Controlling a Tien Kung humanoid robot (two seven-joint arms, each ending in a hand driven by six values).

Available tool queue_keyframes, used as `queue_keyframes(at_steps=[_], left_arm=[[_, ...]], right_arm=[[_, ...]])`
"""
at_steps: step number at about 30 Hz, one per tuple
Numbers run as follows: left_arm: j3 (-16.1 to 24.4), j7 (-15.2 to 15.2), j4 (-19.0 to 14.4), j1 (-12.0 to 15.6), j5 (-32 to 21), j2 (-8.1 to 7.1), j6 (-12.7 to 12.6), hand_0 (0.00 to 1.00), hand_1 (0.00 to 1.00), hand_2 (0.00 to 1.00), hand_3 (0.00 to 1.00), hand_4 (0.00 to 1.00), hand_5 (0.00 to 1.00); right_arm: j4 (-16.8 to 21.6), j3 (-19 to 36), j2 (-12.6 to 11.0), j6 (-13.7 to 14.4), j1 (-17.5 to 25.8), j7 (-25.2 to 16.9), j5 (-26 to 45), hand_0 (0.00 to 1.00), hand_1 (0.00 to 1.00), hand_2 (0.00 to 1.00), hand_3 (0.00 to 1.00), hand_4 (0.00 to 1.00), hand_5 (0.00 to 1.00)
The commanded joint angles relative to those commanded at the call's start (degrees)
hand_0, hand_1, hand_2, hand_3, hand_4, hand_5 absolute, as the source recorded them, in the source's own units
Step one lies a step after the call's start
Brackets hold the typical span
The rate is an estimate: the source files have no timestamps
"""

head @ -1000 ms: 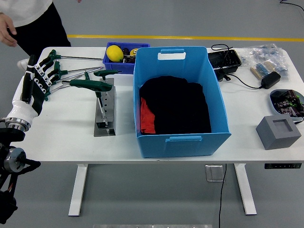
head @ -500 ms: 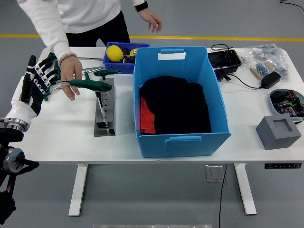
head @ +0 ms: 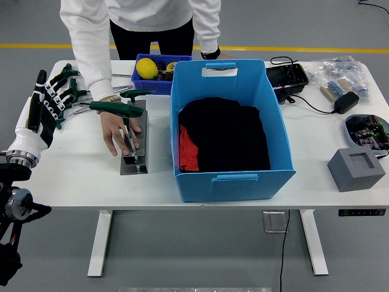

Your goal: Lift tool from toolbox,place it in box,lift tool from toolbox,place it in box

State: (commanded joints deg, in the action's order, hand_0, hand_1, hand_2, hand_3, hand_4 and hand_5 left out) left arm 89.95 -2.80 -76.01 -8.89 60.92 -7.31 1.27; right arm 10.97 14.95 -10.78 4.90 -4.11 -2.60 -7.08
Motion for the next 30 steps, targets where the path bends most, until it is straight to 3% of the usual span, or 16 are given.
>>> queue_keyframes(at_steps=[10,14,15,16,20,21,23,26,27,30], left_arm=[[-0.21,0.05,-0.17,0.24,3.52,0.12,-1.37,0.878,0.886,0.956,0.922,0.998,0.973],[-0.89,-1.49,-1.24,0.35,5.28,0.16,-3.64,0.878,0.886,0.956,0.922,0.998,0.973],[-1.14,-1.96,-1.74,0.24,6.43,0.06,-4.35,0.875,0.884,0.954,0.935,0.998,0.879],[-1.30,-2.23,-2.12,0.13,7.72,-0.05,-4.80,0.875,0.884,0.954,0.935,0.998,0.879],[-2.48,-3.65,-5.74,-1.56,17.36,-1.78,-7.39,0.875,0.884,0.954,0.935,0.998,0.879],[-2.84,-3.76,-7.08,-2.15,19.60,-2.47,-7.81,0.887,0.907,0.961,0.947,0.998,0.714],[-3.78,-3.70,-9.60,-3.04,24.07,-3.83,-7.78,0.887,0.907,0.961,0.947,0.998,0.714],[-6.10,-2.89,-13.51,-4.29,30.77,-6.40,-5.85,0.887,0.907,0.961,0.947,0.998,0.714],[-6.91,-2.27,-14.69,-4.69,33.38,-7.23,-4.70,0.954,0.977,0.998,0.998,0.998,0.563],[-9.74,0.36,-18.10,-6.05,40.45,-9.90,0.08,0.954,0.977,0.998,0.998,0.998,0.563]], right_arm=[[0.00,-0.18,-0.01,-0.02,0.01,0.03,0.14,0.675,0.646,0.716,0.579,0.786,0.728],[-0.01,-0.23,0.02,0.00,0.06,0.04,0.26,0.675,0.646,0.716,0.579,0.786,0.728],[-0.02,-0.21,0.04,0.02,0.07,0.05,0.30,0.675,0.646,0.716,0.579,0.787,0.728],[-0.02,-0.20,0.06,0.03,0.07,0.05,0.32,0.675,0.646,0.716,0.579,0.787,0.728],[-0.04,-0.33,0.10,0.07,0.04,0.05,0.39,0.675,0.646,0.716,0.579,0.787,0.728],[-0.04,-0.32,0.11,0.07,0.04,0.05,0.38,0.675,0.646,0.716,0.578,0.787,0.728],[-0.06,-0.40,0.13,0.05,0.06,0.06,0.47,0.675,0.646,0.716,0.578,0.787,0.728],[-0.07,-0.46,0.10,0.01,0.07,0.07,0.46,0.675,0.646,0.716,0.578,0.787,0.728],[-0.07,-0.44,0.09,-0.01,0.07,0.06,0.45,0.675,0.646,0.716,0.580,0.786,0.730],[-0.06,-0.28,0.05,-0.06,0.10,0.05,0.46,0.675,0.646,0.716,0.580,0.786,0.730]])
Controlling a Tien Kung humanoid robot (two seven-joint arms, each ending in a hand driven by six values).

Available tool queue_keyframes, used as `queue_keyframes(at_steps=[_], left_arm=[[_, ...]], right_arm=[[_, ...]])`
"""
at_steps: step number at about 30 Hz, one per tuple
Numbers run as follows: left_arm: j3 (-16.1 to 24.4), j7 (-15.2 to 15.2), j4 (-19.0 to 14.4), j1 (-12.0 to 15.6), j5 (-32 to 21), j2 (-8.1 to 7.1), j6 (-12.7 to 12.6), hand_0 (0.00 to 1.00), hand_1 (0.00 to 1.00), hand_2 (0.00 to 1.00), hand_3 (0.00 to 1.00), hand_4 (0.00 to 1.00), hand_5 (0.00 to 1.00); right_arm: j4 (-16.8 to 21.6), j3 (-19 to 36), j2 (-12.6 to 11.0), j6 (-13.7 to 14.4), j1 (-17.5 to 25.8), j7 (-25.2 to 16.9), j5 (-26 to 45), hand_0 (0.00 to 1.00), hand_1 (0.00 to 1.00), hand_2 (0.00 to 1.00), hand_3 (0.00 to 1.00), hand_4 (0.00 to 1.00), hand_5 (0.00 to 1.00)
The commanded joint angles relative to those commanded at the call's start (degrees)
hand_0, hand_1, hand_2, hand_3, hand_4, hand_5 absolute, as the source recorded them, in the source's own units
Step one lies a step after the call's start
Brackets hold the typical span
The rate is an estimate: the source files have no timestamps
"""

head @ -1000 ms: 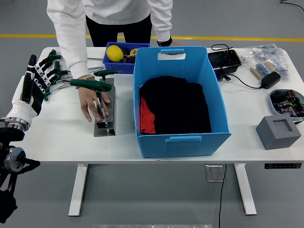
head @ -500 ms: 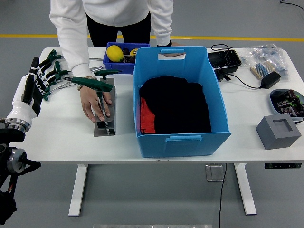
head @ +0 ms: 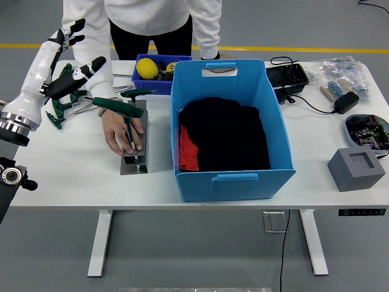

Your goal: Lift tool from toolbox,place it in box,lift tool from toolbox,place it in box

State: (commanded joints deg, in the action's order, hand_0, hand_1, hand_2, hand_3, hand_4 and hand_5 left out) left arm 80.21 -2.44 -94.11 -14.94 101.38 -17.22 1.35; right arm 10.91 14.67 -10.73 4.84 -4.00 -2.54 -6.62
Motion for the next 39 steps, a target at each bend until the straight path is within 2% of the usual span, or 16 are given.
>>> queue_keyframes(at_steps=[2,3,5,10,12,14,15,16,20,21,26,27,32,33,38,39], left_arm=[[-1.62,0.79,-1.40,-0.62,5.21,-1.16,2.31,0.954,0.977,0.998,0.998,0.998,0.563],[-2.35,0.95,-1.88,-0.88,7.45,-1.60,3.05,0.965,0.987,0.998,0.998,0.998,0.507],[-3.73,1.11,-2.40,-1.52,12.29,-2.37,4.28,0.965,0.987,0.998,0.998,0.998,0.507],[-8.14,1.66,-0.78,-4.79,24.56,-5.05,6.92,0.950,0.967,0.985,0.998,0.998,0.480],[-9.19,1.94,-0.23,-5.55,27.81,-5.70,7.43,0.950,0.967,0.985,0.998,0.998,0.480],[-10.34,2.74,0.66,-6.52,28.50,-6.20,8.45,0.950,0.967,0.985,0.998,0.998,0.480],[-10.74,3.32,1.02,-6.88,28.62,-6.33,9.12,0.925,0.914,0.939,0.962,0.998,0.469],[-10.96,3.72,1.22,-7.08,28.62,-6.39,9.55,0.925,0.914,0.939,0.962,0.998,0.469],[-12.17,7.02,2.07,-7.95,28.62,-6.46,12.07,0.925,0.914,0.939,0.962,0.998,0.469],[-12.59,8.30,2.12,-8.14,28.62,-6.42,12.70,0.855,0.856,0.885,0.918,0.998,0.486],[-13.94,13.43,1.82,-8.46,28.62,-5.97,15.00,0.855,0.856,0.885,0.918,0.998,0.486],[-14.15,14.00,1.73,-8.43,28.62,-5.87,15.14,0.748,0.734,0.773,0.843,0.998,0.519],[-15.79,17.10,1.28,-8.43,28.62,-5.71,15.75,0.748,0.734,0.773,0.843,0.998,0.519],[-16.06,17.60,1.31,-8.48,28.62,-5.69,15.77,0.636,0.617,0.640,0.750,0.998,0.537],[-17.20,19.71,1.59,-8.83,28.62,-5.50,15.61,0.636,0.617,0.640,0.750,0.998,0.537],[-17.28,19.83,1.60,-8.86,28.62,-5.48,15.60,0.555,0.505,0.524,0.685,0.998,0.545]], right_arm=[[0.00,0.04,-0.01,-0.02,0.02,0.00,0.00,0.675,0.646,0.716,0.580,0.786,0.730],[0.00,0.06,-0.01,-0.02,0.04,0.00,-0.01,0.675,0.646,0.716,0.579,0.786,0.731],[-0.01,0.05,-0.01,-0.02,0.05,0.00,0.09,0.675,0.646,0.716,0.579,0.786,0.731],[-0.01,-0.06,-0.03,-0.02,-0.01,0.01,0.15,0.675,0.646,0.716,0.579,0.785,0.731],[-0.01,-0.05,-0.03,-0.02,-0.01,0.01,0.23,0.675,0.646,0.716,0.579,0.785,0.731],[-0.03,-0.12,-0.01,-0.01,-0.01,0.01,0.32,0.675,0.646,0.716,0.579,0.785,0.731],[-0.03,-0.16,-0.01,-0.02,-0.01,0.01,0.29,0.675,0.646,0.716,0.579,0.784,0.731],[-0.03,-0.17,-0.01,-0.02,-0.02,0.01,0.26,0.675,0.646,0.716,0.579,0.784,0.731],[-0.03,-0.23,0.01,-0.03,0.04,-0.01,0.37,0.675,0.646,0.716,0.579,0.784,0.731],[-0.03,-0.23,0.01,-0.04,0.07,-0.02,0.39,0.676,0.646,0.716,0.579,0.782,0.731],[-0.03,-0.51,-0.05,-0.04,0.12,-0.03,0.49,0.676,0.646,0.716,0.579,0.782,0.731],[-0.02,-0.52,-0.06,-0.03,0.13,-0.04,0.46,0.676,0.646,0.715,0.578,0.782,0.730],[-0.02,-0.63,-0.04,-0.01,0.24,-0.06,0.63,0.676,0.646,0.715,0.578,0.782,0.730],[-0.02,-0.60,-0.03,0.00,0.26,-0.06,0.61,0.676,0.646,0.715,0.578,0.783,0.730],[-0.03,-0.76,-0.06,0.00,0.34,-0.05,0.63,0.676,0.646,0.715,0.578,0.783,0.730],[-0.03,-0.78,-0.06,0.00,0.34,-0.05,0.66,0.676,0.646,0.715,0.580,0.783,0.729]])
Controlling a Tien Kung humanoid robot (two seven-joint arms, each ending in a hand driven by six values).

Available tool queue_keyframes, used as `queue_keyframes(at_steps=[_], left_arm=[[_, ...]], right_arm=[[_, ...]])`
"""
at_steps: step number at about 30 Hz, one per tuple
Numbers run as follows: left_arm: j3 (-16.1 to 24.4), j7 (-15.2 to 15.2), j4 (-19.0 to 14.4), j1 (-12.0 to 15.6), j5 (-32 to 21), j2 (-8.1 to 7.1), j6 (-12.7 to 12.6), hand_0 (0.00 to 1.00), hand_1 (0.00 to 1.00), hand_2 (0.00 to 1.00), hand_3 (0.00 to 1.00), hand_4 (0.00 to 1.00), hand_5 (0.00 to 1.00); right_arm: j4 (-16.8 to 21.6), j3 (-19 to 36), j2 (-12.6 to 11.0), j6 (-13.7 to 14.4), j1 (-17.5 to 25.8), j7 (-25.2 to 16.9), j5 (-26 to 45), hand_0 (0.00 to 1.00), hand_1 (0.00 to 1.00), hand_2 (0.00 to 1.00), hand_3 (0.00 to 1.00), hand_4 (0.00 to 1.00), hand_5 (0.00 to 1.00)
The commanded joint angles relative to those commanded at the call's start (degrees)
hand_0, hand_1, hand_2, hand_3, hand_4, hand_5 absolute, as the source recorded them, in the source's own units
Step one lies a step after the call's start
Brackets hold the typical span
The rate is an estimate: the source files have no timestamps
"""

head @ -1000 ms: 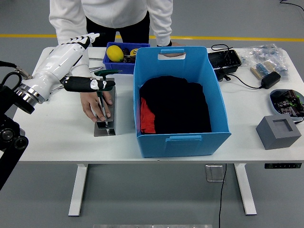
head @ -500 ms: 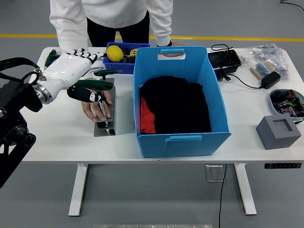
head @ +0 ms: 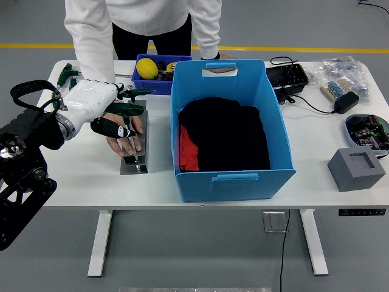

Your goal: Lift tool from toolbox,place it in box,lift tool from toolbox,place it in box

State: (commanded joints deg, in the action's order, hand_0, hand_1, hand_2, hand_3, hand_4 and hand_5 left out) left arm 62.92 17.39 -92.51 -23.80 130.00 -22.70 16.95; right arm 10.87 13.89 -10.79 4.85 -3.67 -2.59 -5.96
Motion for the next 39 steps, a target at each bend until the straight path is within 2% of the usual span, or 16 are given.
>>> queue_keyframes(at_steps=[5,6,11,12,17,18,29,30,35,36,39], left_arm=[[-1.13,2.00,0.07,-0.69,0.00,0.15,0.41,0.555,0.505,0.524,0.685,0.998,0.545],[-1.28,2.35,0.07,-0.82,0.00,0.13,0.47,0.472,0.370,0.400,0.594,0.998,0.550],[-2.14,3.97,0.26,-1.54,0.00,0.04,0.95,0.472,0.370,0.400,0.594,0.998,0.550],[-2.29,4.37,0.40,-1.69,0.00,0.03,1.19,0.453,0.350,0.371,0.550,0.998,0.562],[-2.68,5.45,1.03,-2.23,0.00,0.09,2.11,0.453,0.350,0.371,0.550,0.998,0.562],[-2.75,5.49,1.15,-2.31,0.00,0.09,2.15,0.442,0.335,0.357,0.526,0.998,0.575],[-3.69,5.83,3.52,-4.08,0.00,0.00,2.51,0.440,0.339,0.356,0.519,0.998,0.583],[-3.80,5.86,3.87,-4.35,0.00,-0.05,2.68,0.434,0.328,0.342,0.483,0.998,0.589],[-4.07,5.75,4.80,-5.06,0.00,-0.09,3.00,0.434,0.328,0.342,0.483,0.998,0.589],[-4.11,5.73,4.94,-5.18,0.00,-0.09,3.10,0.433,0.324,0.334,0.401,0.998,0.593],[-4.33,5.65,5.42,-5.63,0.00,-0.12,3.44,0.433,0.324,0.334,0.401,0.998,0.593]], right_arm=[[0.00,0.09,-0.03,0.00,-0.05,0.00,-0.01,0.676,0.646,0.715,0.580,0.783,0.729],[0.00,0.11,-0.04,0.00,-0.04,-0.01,0.00,0.676,0.646,0.715,0.579,0.784,0.729],[-0.03,0.24,-0.03,0.02,-0.06,0.00,0.07,0.676,0.646,0.715,0.579,0.784,0.729],[-0.03,0.26,-0.03,0.01,-0.08,0.00,0.08,0.676,0.646,0.715,0.580,0.784,0.730],[-0.05,0.28,0.01,0.04,-0.14,0.02,0.19,0.676,0.646,0.715,0.580,0.784,0.730],[-0.05,0.28,0.01,0.04,-0.15,0.03,0.18,0.676,0.644,0.715,0.580,0.784,0.730],[-0.04,0.26,-0.09,0.01,-0.22,0.00,0.15,0.676,0.645,0.715,0.580,0.784,0.729],[-0.03,0.32,-0.10,0.02,-0.25,0.00,0.07,0.676,0.645,0.715,0.580,0.784,0.729],[-0.01,0.36,-0.13,0.01,-0.32,-0.01,0.09,0.676,0.645,0.715,0.580,0.784,0.729],[-0.01,0.38,-0.14,0.01,-0.33,-0.01,0.07,0.676,0.646,0.715,0.579,0.784,0.730],[-0.01,0.38,-0.16,0.03,-0.37,-0.01,0.04,0.676,0.646,0.715,0.579,0.784,0.730]])
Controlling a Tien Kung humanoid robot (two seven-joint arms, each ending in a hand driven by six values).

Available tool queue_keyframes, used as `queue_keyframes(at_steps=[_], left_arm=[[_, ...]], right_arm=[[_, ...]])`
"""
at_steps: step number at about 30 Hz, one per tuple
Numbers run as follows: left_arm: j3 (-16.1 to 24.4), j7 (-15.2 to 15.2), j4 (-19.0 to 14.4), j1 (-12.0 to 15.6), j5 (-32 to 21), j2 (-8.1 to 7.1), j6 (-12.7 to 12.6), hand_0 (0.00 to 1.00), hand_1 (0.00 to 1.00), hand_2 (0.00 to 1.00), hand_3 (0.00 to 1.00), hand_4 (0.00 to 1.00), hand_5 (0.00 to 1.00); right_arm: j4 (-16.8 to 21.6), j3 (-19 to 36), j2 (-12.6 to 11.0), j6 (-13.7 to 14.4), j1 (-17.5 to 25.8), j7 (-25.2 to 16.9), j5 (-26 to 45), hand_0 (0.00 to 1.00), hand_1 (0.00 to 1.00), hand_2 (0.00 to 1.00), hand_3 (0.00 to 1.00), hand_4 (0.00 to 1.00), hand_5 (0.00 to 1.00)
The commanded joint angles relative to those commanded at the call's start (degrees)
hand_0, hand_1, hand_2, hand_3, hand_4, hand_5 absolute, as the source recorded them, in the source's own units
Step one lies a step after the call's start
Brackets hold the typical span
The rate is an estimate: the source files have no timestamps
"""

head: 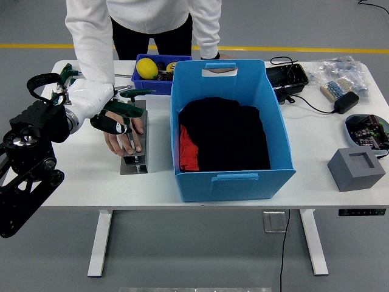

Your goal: Lift tool from toolbox,place it in box,lift tool from toolbox,place it in box

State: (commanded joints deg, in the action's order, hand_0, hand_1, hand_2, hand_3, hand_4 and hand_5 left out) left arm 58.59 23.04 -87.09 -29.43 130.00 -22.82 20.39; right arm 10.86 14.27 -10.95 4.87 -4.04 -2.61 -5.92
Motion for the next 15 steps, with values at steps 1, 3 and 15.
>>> queue_keyframes(at_steps=[1,3,15], left_arm=[[-0.06,-0.05,0.12,-0.13,0.00,-0.02,0.08,0.433,0.324,0.334,0.401,0.998,0.593],[-0.18,-0.18,0.33,-0.39,0.00,-0.10,0.24,0.431,0.321,0.328,0.366,0.998,0.600],[-0.84,-0.71,1.35,-0.76,-0.87,-0.32,0.18,0.426,0.288,0.298,0.328,0.998,0.605]], right_arm=[[0.00,-0.02,0.00,0.00,0.00,0.00,0.04,0.676,0.646,0.715,0.579,0.784,0.730],[-0.01,-0.02,-0.02,-0.01,0.00,0.00,0.00,0.675,0.645,0.715,0.579,0.784,0.730],[-0.01,-0.08,-0.05,-0.01,0.01,0.02,0.07,0.676,0.645,0.715,0.580,0.784,0.729]])
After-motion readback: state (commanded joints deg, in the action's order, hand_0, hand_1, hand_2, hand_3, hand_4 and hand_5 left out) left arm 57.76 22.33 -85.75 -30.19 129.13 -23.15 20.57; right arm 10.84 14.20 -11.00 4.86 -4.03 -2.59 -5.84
